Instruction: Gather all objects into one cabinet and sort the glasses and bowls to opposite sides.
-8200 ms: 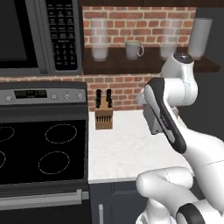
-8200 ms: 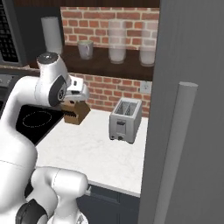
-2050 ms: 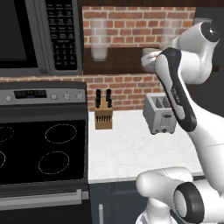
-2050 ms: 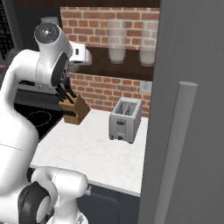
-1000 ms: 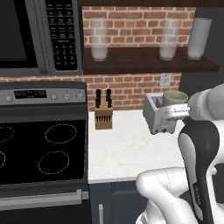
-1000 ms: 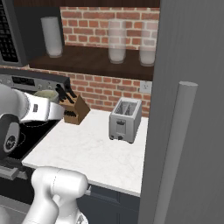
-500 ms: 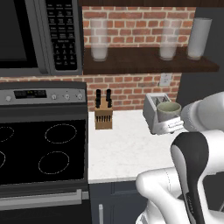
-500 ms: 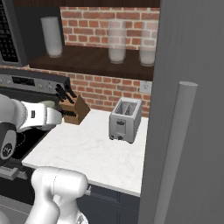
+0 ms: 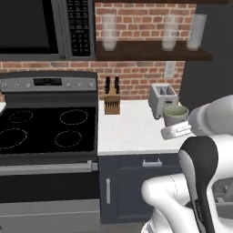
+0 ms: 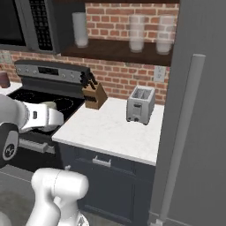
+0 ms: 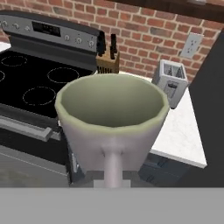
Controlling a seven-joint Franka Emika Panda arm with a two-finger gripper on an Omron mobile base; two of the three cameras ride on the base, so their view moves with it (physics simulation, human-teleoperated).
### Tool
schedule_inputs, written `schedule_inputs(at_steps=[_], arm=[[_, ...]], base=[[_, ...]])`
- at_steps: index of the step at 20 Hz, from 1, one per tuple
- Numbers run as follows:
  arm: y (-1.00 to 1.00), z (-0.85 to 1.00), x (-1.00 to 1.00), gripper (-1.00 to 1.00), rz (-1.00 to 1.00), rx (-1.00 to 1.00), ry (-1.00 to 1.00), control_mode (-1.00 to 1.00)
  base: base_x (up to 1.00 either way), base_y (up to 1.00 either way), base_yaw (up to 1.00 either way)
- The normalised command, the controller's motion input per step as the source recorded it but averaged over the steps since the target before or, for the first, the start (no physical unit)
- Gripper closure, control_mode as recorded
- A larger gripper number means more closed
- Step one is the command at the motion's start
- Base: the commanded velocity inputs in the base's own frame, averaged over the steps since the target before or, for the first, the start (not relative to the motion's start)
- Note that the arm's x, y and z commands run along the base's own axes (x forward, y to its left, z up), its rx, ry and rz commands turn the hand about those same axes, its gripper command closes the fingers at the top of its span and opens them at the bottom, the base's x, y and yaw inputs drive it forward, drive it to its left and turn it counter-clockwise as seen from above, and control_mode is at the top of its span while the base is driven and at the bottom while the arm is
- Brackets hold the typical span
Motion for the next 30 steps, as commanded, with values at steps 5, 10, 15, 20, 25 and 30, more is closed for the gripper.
schedule_inputs(at_steps=[5, 10, 15, 20, 25, 30], arm=[[0.0, 0.0, 0.0, 1.0, 0.0, 0.0, 0.0, 1.0], [0.0, 0.0, 0.0, 1.0, 0.0, 0.0, 0.0, 1.0], [0.0, 0.0, 0.0, 1.0, 0.0, 0.0, 0.0, 1.0], [0.0, 0.0, 0.0, 1.0, 0.0, 0.0, 0.0, 1.0], [0.0, 0.0, 0.0, 1.0, 0.0, 0.0, 0.0, 1.0], [0.0, 0.0, 0.0, 1.0, 0.0, 0.0, 0.0, 1.0]], base=[[-0.7, 1.0, 0.03], [-0.11, 1.0, 0.0], [0.05, 1.0, -0.04], [0.14, 1.0, -0.04], [0.01, 1.0, -0.05], [-0.01, 1.0, 0.01]])
